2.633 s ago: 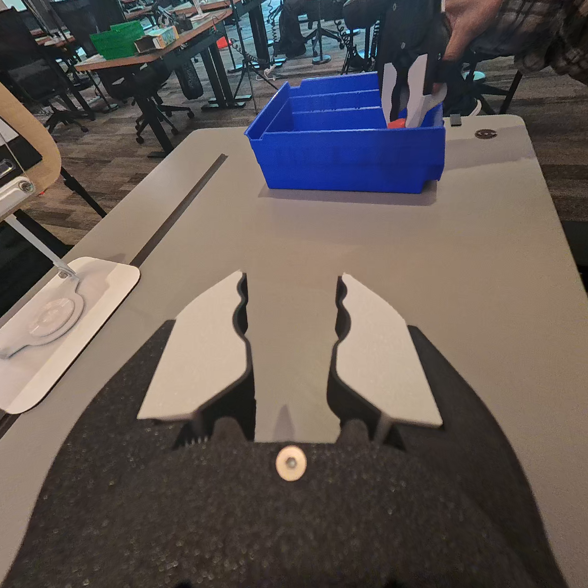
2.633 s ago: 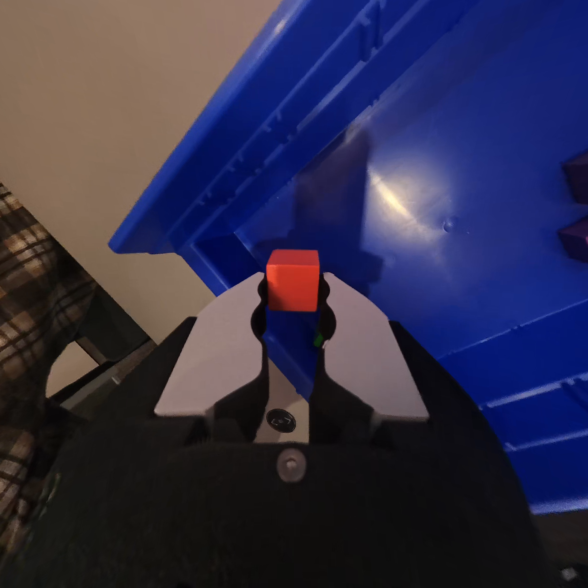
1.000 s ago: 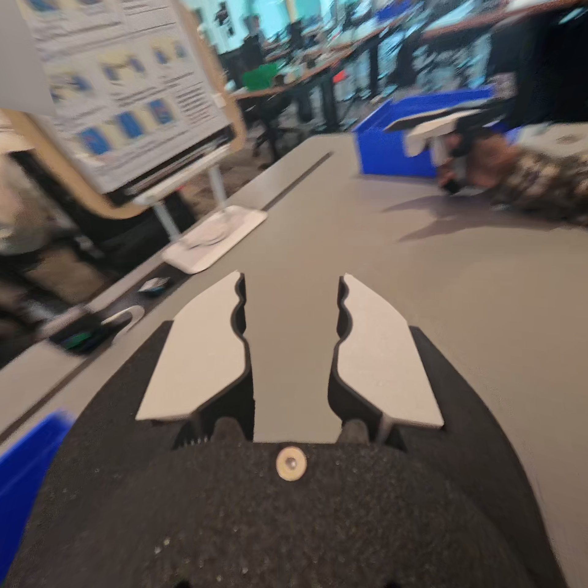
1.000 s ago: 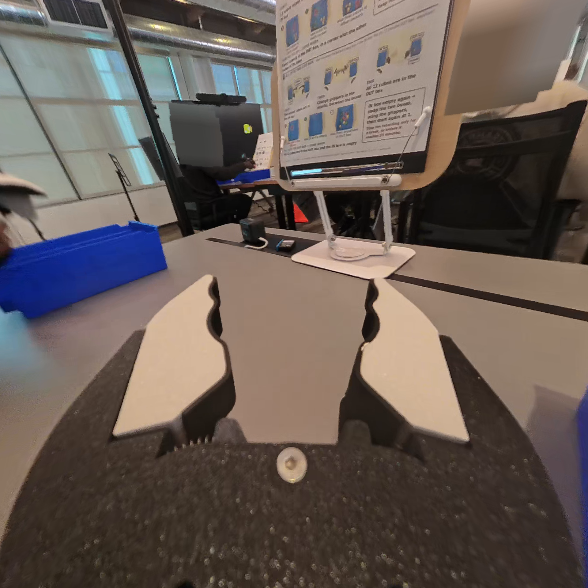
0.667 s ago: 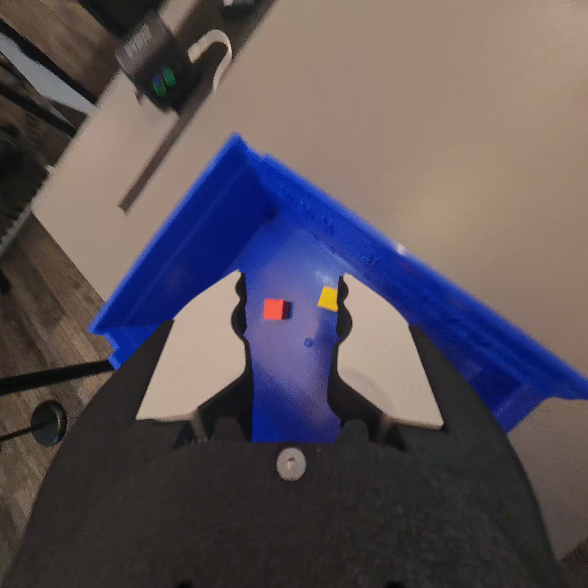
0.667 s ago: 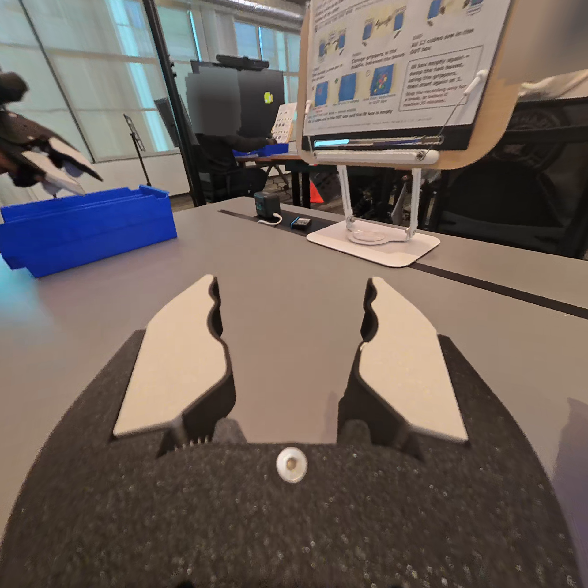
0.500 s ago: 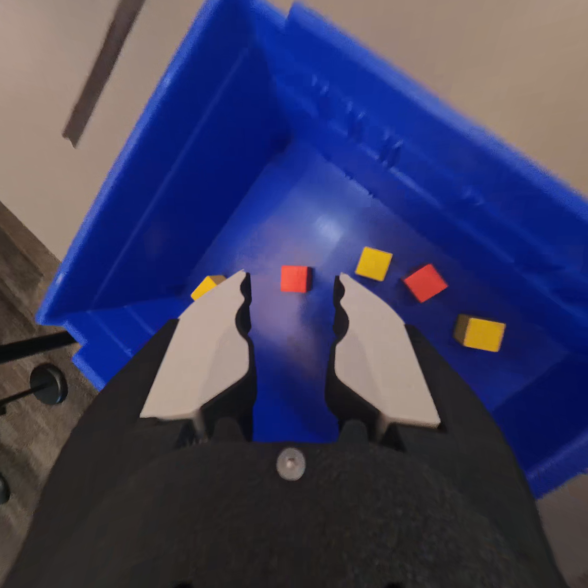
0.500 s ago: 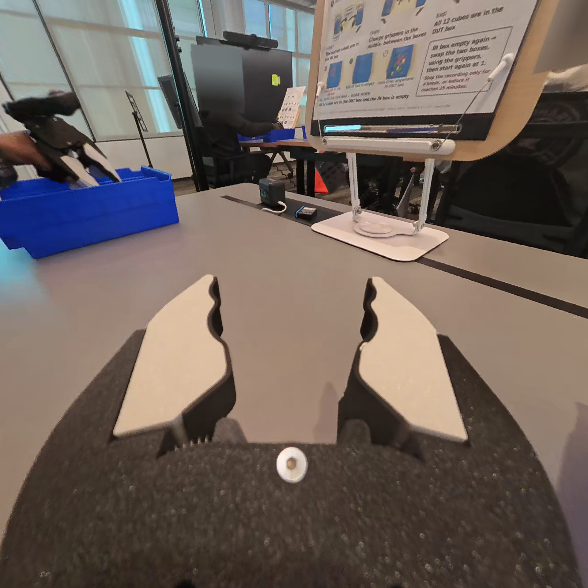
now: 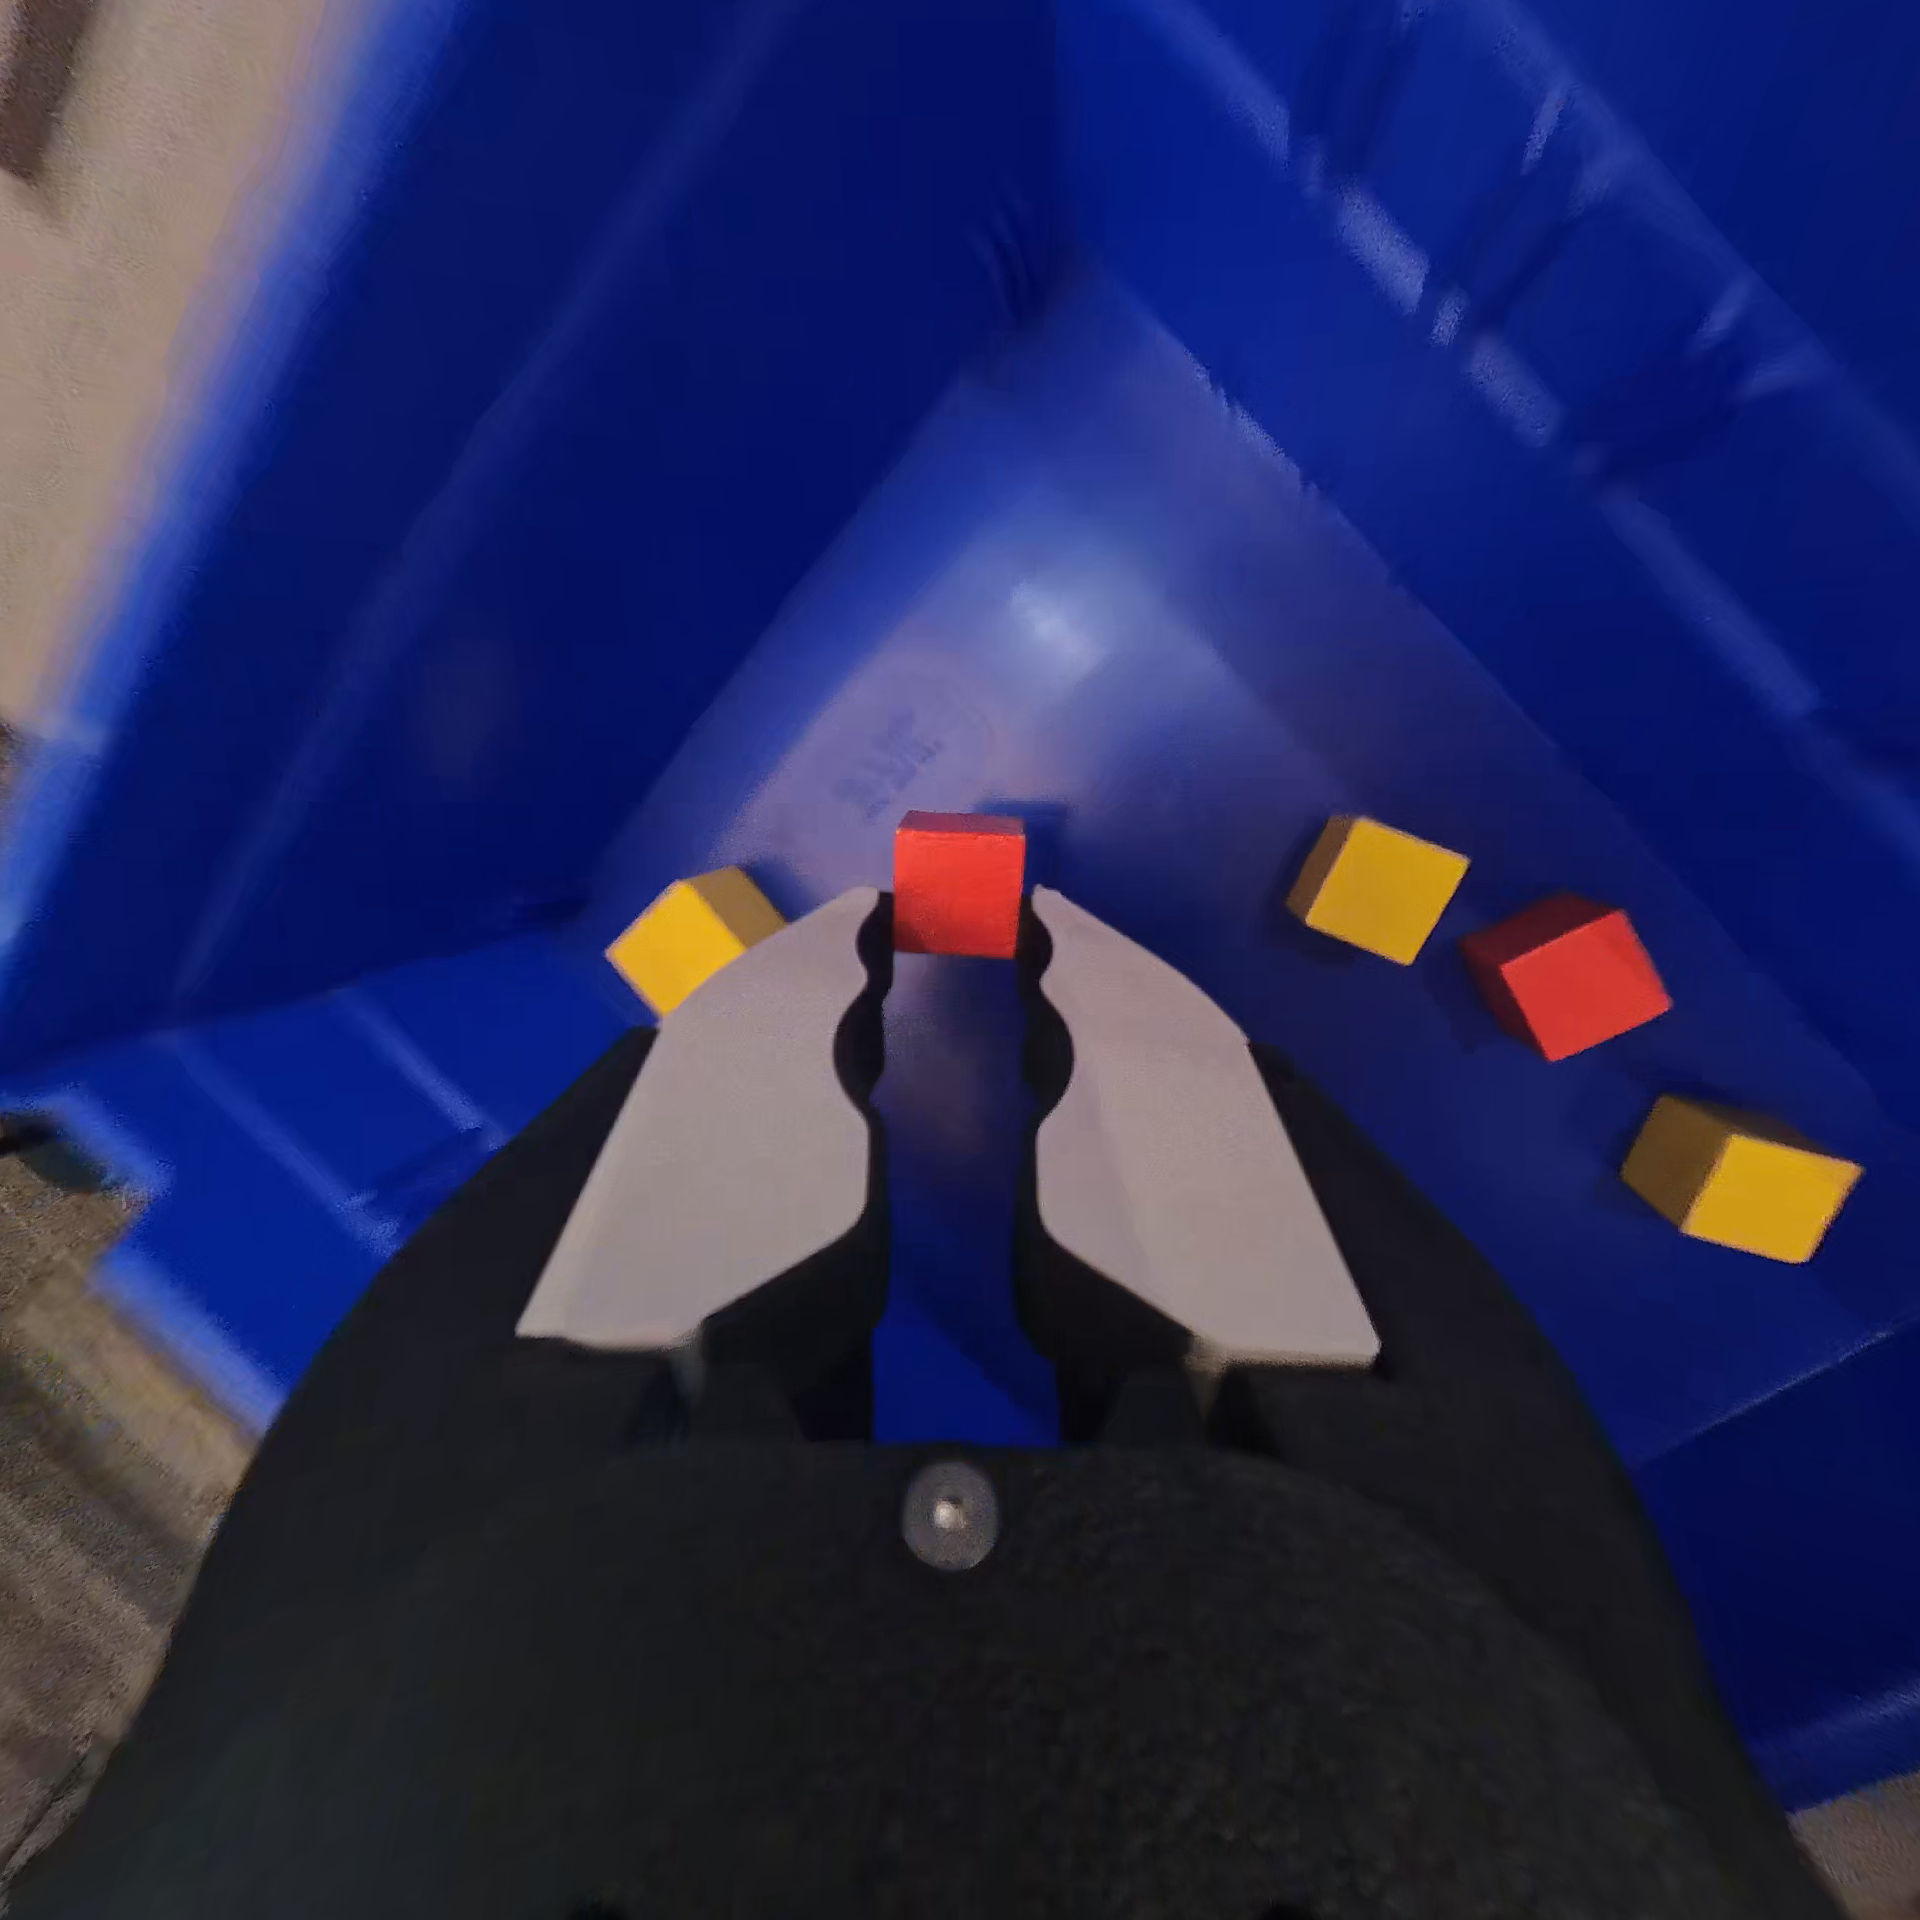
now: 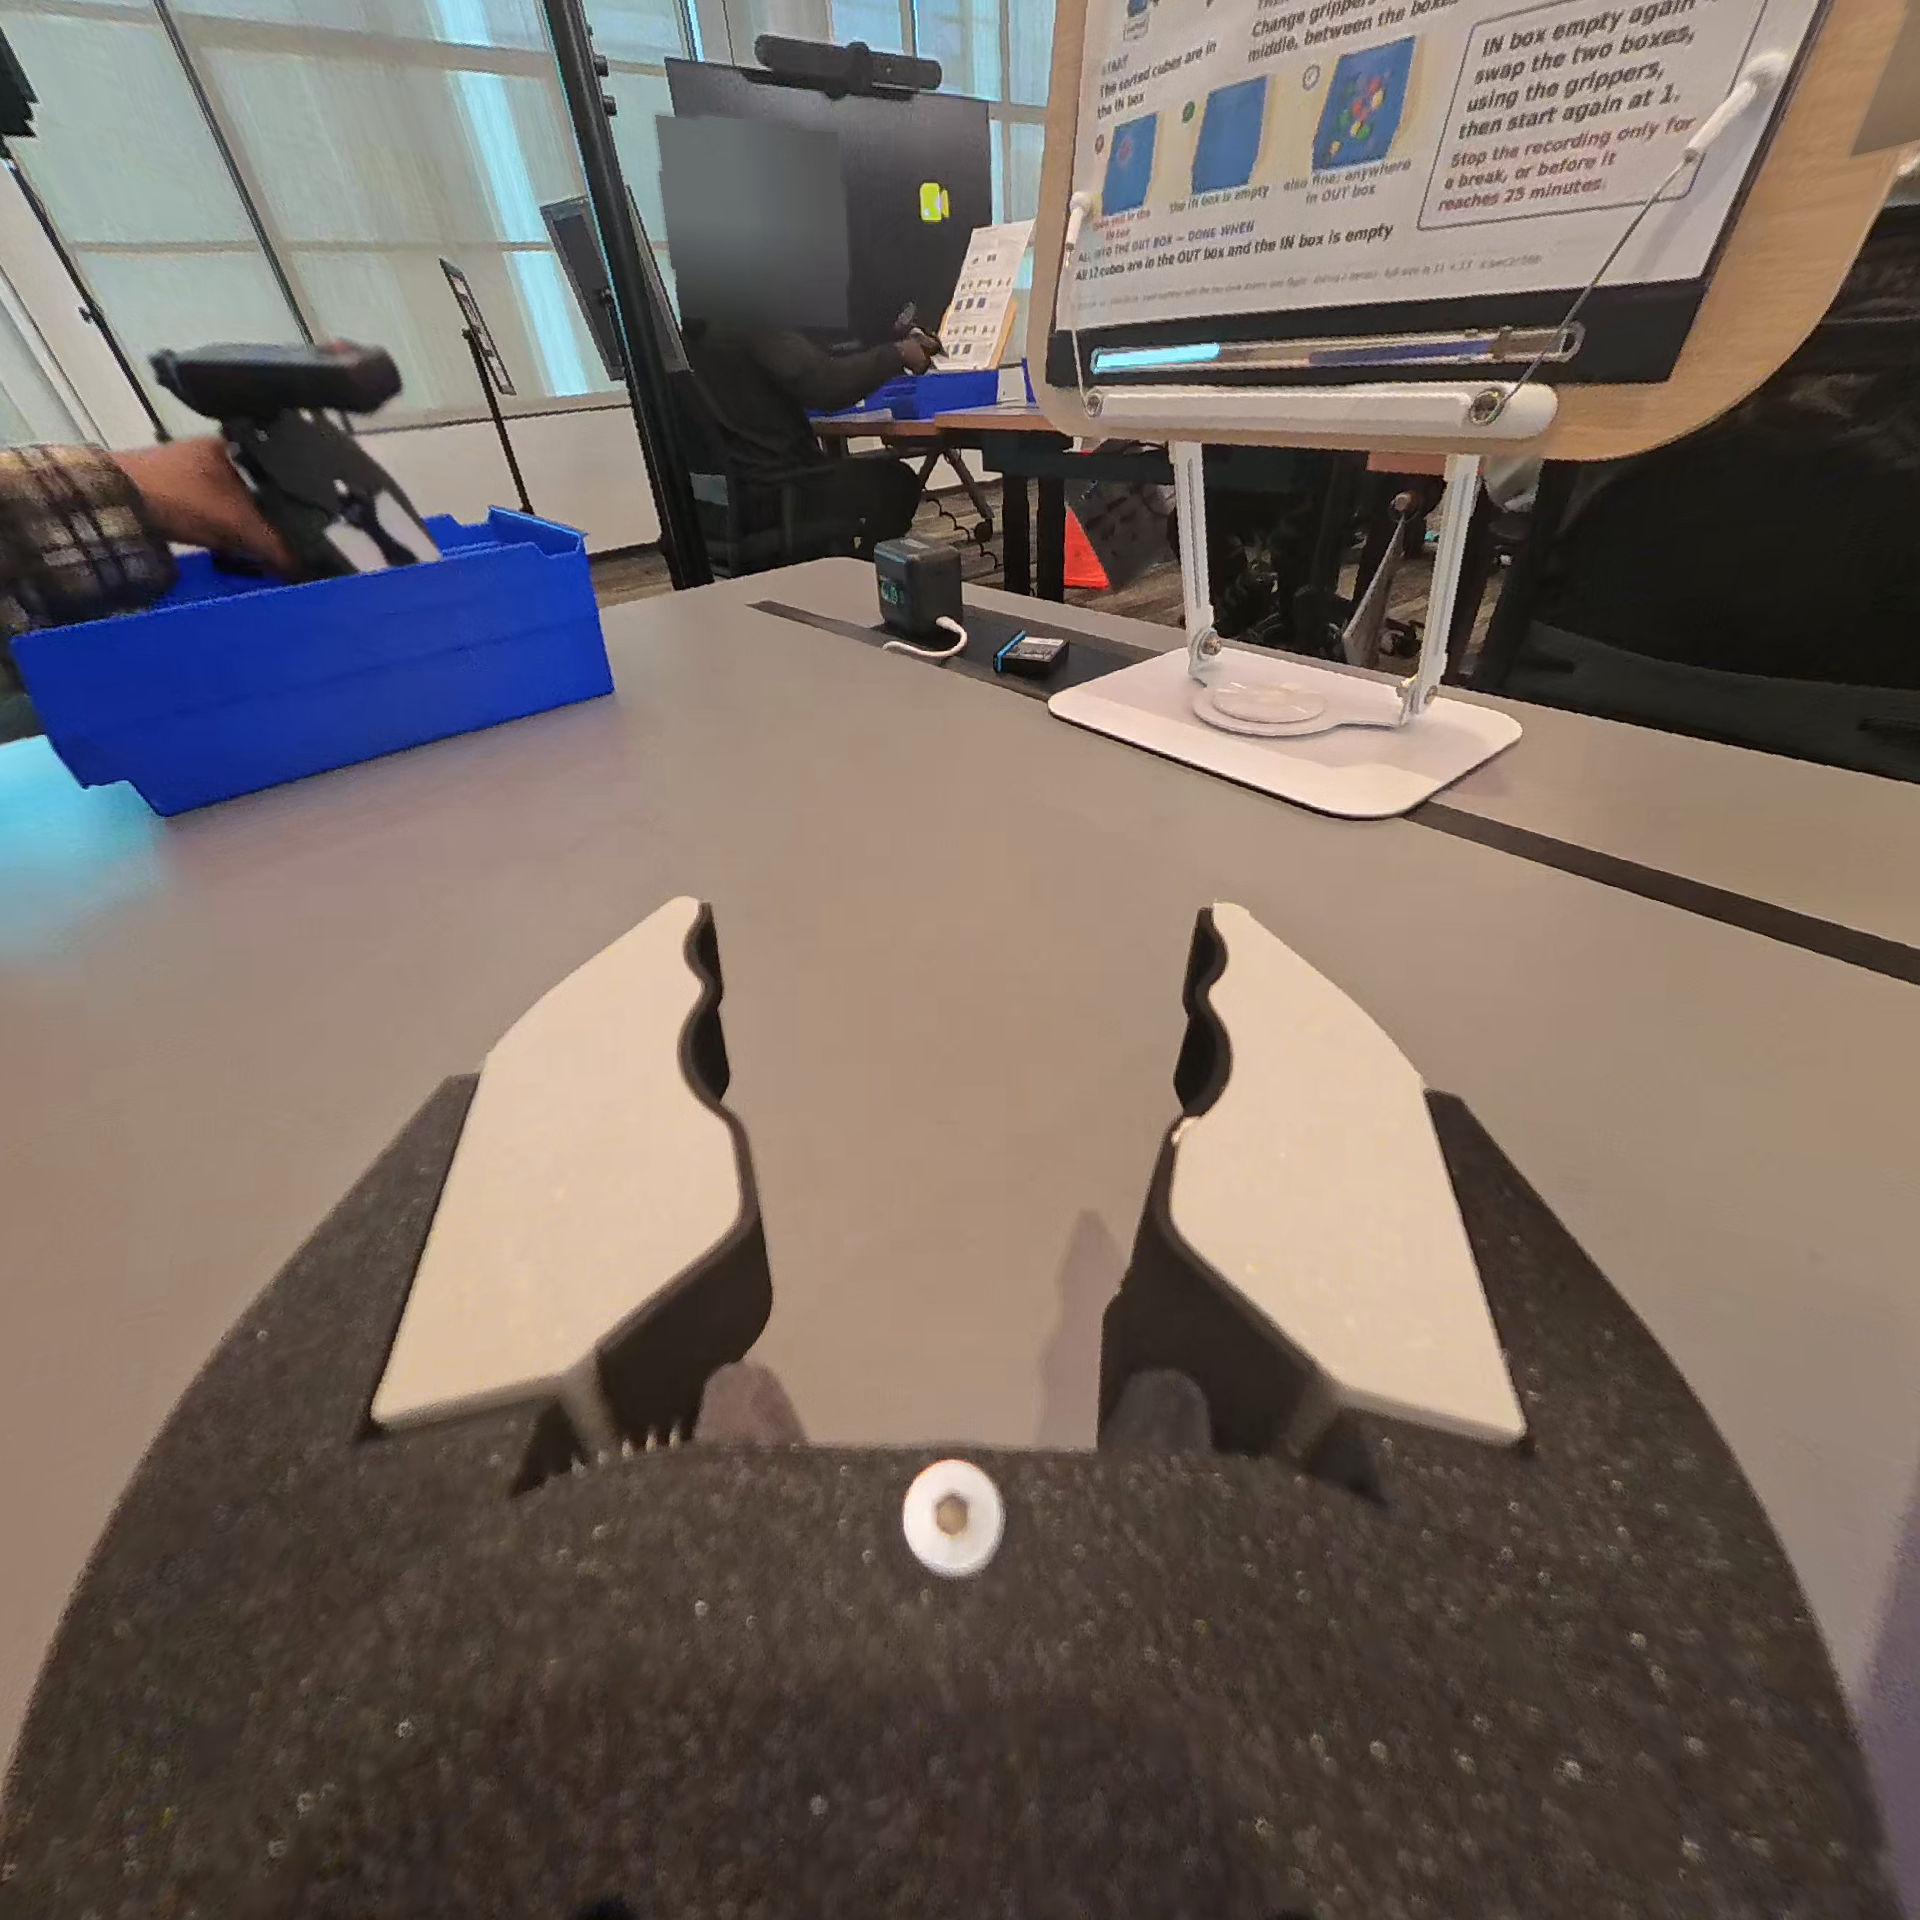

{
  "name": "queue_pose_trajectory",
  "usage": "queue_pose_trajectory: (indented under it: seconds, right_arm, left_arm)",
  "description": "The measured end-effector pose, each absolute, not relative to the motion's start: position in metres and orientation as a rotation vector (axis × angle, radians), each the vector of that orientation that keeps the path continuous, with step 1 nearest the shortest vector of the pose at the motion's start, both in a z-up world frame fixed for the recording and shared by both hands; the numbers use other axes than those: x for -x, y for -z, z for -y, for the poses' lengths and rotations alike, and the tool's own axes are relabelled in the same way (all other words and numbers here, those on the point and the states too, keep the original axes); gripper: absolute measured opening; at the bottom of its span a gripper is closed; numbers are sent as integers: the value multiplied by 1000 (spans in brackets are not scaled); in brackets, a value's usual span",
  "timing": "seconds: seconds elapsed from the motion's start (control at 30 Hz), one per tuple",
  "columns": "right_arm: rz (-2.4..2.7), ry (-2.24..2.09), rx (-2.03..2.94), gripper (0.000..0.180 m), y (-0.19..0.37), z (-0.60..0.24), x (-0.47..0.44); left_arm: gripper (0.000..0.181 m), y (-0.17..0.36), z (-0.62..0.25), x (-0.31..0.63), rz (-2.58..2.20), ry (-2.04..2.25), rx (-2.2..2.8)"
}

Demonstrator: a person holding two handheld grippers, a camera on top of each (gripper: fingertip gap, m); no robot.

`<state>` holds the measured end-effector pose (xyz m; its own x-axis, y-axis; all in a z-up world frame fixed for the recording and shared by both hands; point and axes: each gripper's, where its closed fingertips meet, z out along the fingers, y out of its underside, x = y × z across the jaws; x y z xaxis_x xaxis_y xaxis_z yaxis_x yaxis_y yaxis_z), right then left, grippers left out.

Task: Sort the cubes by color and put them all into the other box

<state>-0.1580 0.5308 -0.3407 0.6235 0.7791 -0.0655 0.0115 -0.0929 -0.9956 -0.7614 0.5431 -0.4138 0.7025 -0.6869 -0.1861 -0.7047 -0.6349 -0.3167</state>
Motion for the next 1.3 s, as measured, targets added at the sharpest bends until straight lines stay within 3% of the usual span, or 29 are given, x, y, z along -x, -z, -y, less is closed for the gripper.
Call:
queue_pose_trajectory:
  seconds: [0.03,0.23,0.37,0.6,0.87,0.9,0.97,1.07,1.13,1.3]
  right_arm:
    - [683,-742,1544,85,340,-530,158]
    - [667,-860,1536,82,327,-526,169]
    - [693,-1060,1554,72,301,-515,198]
    - [661,-1729,1766,64,259,-474,276]
    - [640,-2116,1887,50,261,-451,332]
    - [650,-2133,1893,46,262,-450,336]
    - [666,-2215,1864,22,257,-446,340]
    - [704,-2122,1887,22,251,-450,330]
    - [732,-2010,1909,22,235,-457,305]
    - [798,-1146,2194,22,218,-497,165]
  left_arm:
    - [22,396,-549,758,-1031,-58,2492]
    - [22,230,-546,635,-905,122,1838]
    - [22,181,-506,502,-950,302,1455]
    - [21,238,-481,354,-989,671,1149]
    - [21,266,-463,324,-1121,622,1144]
    - [21,266,-462,323,-1119,625,1138]
    - [21,264,-459,321,-1119,636,1128]
    - [24,262,-459,322,-1105,664,1139]
    - [48,263,-462,326,-1077,668,1182]
    - [62,270,-465,345,-1079,671,1311]
